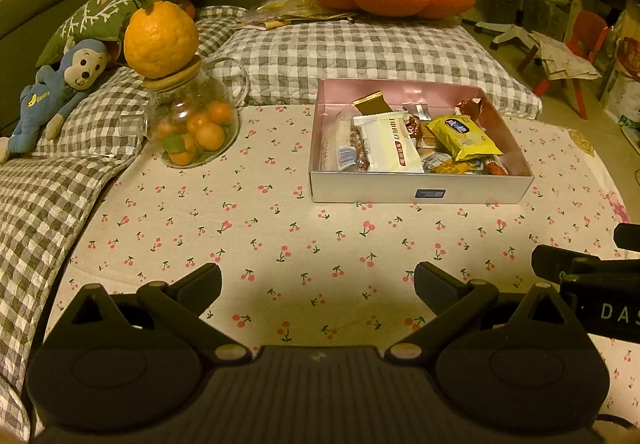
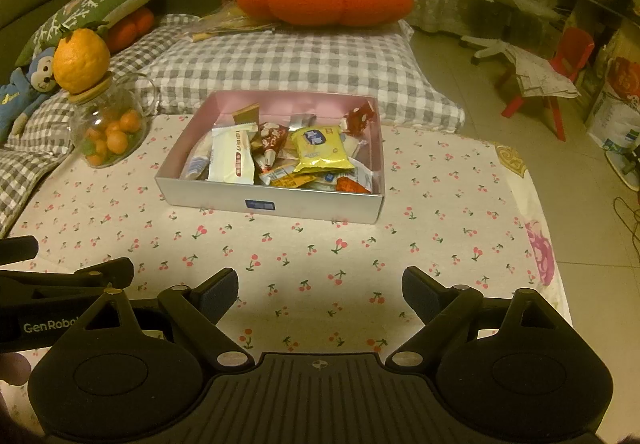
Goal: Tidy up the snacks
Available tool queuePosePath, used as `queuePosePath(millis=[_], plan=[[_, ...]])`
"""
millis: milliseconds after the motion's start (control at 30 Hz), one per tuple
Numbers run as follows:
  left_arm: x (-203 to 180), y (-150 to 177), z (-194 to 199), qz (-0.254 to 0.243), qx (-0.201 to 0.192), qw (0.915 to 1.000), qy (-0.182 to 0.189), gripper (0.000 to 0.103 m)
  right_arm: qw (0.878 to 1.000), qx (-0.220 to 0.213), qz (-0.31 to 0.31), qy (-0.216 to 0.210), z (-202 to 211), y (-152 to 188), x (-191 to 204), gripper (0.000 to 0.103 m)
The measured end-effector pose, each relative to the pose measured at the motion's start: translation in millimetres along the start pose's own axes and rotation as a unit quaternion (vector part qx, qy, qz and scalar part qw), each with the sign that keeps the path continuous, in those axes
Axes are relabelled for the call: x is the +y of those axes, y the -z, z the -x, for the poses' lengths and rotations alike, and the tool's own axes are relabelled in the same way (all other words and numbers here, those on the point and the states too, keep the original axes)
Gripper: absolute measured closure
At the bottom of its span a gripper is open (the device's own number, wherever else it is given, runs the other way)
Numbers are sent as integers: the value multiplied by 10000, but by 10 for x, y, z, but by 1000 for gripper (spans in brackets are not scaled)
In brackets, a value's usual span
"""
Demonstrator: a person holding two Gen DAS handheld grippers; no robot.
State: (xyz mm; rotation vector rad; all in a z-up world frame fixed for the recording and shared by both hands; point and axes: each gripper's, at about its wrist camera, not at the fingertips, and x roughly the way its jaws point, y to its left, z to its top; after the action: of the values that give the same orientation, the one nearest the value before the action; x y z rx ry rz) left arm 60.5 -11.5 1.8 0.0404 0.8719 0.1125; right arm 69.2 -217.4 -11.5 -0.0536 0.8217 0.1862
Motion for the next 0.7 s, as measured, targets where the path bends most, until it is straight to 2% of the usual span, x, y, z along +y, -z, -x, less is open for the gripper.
queuePosePath(millis=[700], plan=[[-3,12,-1,6,16,10000,39,0,10000,-9,-6,-14,11,0,3,12]])
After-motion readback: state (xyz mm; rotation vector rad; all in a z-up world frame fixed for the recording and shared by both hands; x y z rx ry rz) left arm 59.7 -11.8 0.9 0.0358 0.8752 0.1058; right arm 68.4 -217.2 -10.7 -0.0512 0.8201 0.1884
